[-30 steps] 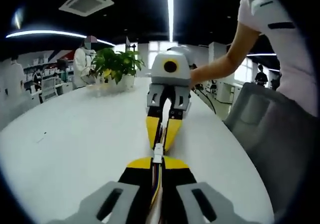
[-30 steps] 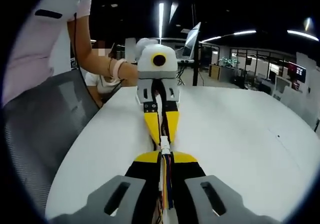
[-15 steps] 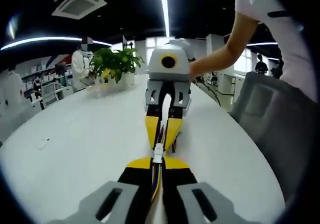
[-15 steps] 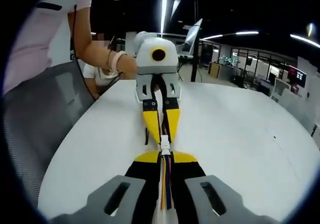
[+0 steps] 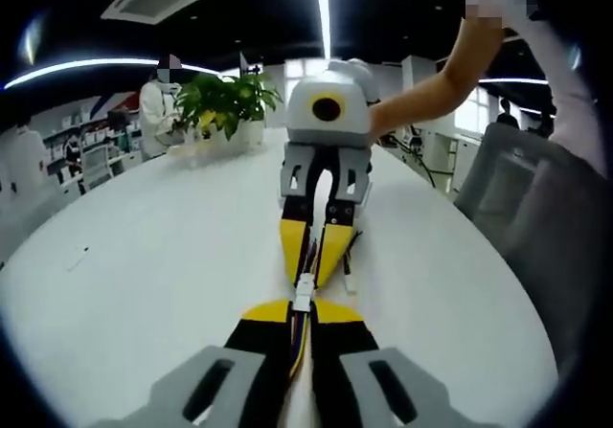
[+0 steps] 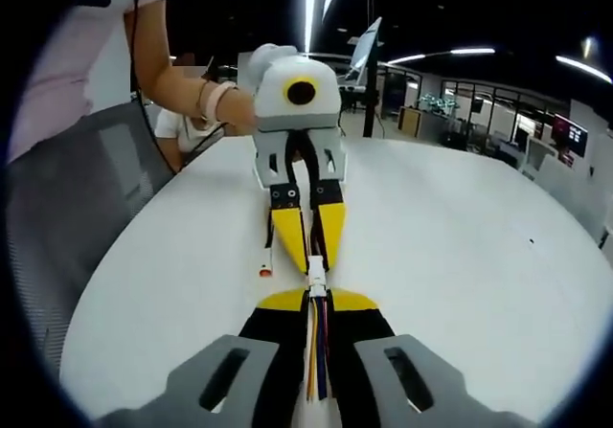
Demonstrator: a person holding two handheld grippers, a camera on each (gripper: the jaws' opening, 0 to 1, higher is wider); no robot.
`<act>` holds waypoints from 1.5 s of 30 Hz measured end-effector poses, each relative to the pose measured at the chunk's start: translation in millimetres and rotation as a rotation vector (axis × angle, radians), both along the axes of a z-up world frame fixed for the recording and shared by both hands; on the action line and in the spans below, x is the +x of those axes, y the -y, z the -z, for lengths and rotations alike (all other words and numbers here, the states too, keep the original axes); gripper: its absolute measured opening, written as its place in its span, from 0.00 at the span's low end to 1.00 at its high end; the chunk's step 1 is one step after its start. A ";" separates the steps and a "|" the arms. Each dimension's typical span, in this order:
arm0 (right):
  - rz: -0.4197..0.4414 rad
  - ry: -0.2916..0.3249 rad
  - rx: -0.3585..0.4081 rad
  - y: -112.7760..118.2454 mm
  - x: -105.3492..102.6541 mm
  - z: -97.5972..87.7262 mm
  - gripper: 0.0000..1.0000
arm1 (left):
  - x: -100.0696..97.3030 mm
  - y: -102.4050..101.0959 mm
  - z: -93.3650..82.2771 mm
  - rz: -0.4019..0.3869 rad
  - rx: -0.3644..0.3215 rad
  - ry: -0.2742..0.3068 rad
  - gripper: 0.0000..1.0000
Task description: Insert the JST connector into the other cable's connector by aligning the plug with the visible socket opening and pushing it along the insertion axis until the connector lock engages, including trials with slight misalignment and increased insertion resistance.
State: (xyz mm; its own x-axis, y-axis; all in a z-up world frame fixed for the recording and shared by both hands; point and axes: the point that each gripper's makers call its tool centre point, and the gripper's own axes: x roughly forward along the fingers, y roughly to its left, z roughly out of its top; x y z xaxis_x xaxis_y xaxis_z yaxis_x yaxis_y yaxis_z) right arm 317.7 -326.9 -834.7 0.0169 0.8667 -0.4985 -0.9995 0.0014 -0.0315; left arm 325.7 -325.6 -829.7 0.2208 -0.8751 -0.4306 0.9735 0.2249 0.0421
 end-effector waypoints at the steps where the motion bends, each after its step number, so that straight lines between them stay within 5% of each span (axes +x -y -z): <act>1: -0.002 0.002 0.000 -0.8 -0.8 -0.1 0.04 | 0.0 -0.4 1.2 -0.002 0.001 -0.001 0.00; 18: 0.032 -0.055 -0.003 -4.3 -1.1 10.9 0.07 | 0.2 -7.5 9.1 -0.030 0.030 -0.015 0.06; 21: 0.038 -0.057 -0.004 -4.6 -1.9 11.9 0.11 | -2.8 -7.5 10.4 -0.054 0.011 -0.082 0.16; 36: 0.076 -0.051 0.026 13.2 -18.3 -11.7 0.12 | -0.2 -27.4 -11.8 -0.093 0.010 -0.012 0.19; 45: 0.037 -0.059 -0.010 17.6 -34.9 -4.2 0.12 | -28.6 -23.9 -13.0 0.002 0.036 0.021 0.18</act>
State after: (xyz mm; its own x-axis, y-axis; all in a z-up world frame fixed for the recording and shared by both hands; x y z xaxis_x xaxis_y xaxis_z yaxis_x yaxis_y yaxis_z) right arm 282.8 -344.6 -830.5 0.0187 0.8612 -0.5080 -0.9989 0.0378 0.0273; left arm 297.1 -301.7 -816.7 0.2288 -0.8593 -0.4575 0.9726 0.2214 0.0707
